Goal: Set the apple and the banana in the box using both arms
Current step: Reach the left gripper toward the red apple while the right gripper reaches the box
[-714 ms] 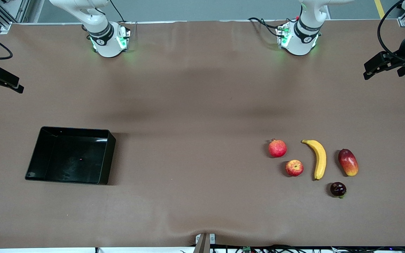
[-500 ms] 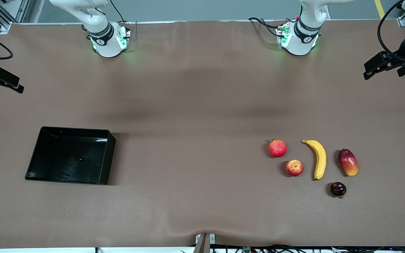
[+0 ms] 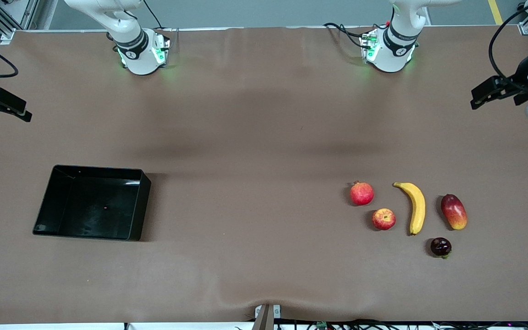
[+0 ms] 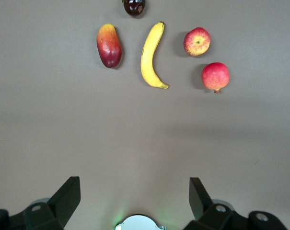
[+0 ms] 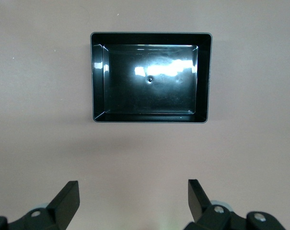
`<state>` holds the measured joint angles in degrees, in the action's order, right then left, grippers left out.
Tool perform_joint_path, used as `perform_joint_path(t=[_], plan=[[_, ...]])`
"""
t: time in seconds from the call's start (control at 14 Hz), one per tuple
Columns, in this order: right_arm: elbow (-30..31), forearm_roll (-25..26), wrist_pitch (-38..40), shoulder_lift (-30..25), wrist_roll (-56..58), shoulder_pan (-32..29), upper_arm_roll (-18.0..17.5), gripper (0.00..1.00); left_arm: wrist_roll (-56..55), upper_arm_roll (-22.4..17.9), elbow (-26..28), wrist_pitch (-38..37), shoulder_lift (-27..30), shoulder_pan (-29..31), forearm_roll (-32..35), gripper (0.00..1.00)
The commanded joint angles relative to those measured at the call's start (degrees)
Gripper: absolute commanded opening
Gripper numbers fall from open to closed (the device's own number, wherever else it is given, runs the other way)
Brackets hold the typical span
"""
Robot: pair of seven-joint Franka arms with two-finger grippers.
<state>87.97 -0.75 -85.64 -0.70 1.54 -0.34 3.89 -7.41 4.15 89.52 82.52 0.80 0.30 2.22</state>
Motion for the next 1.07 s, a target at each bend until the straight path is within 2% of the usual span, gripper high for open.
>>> perform_joint_path(t=[0.0, 0.29, 0.57, 0.93, 1.0], plan=[[0.01, 1.19, 0.21, -0.44, 0.22, -0.36, -0.46, 1.00, -0.85, -0.02, -0.76, 2.10, -5.00, 1.10, -0.64, 1.00], [0.54, 1.19, -0.32, 0.26, 0.39, -0.71, -0.29, 1.00, -0.85, 0.06, 5.21, 14.04, -8.44, 1.54, -0.29, 1.00], [0.63, 1.19, -0.67, 1.92, 0.48, -0.89, -0.20, 1.00, -1.28, 0.06, 8.20, 24.33, -15.28, 1.45, -0.29, 1.00], [3.17, 1.28, -8.82, 9.30, 3.10, -4.31, -0.11, 1.00, -8.40, 0.68, 6.90, 34.62, -23.63, 0.40, -3.70, 1.00], [3.78, 1.28, -11.19, 10.88, 4.42, -5.36, -0.11, 1.00, -9.36, 0.68, 4.98, 35.60, -26.00, -0.38, -4.85, 1.00]])
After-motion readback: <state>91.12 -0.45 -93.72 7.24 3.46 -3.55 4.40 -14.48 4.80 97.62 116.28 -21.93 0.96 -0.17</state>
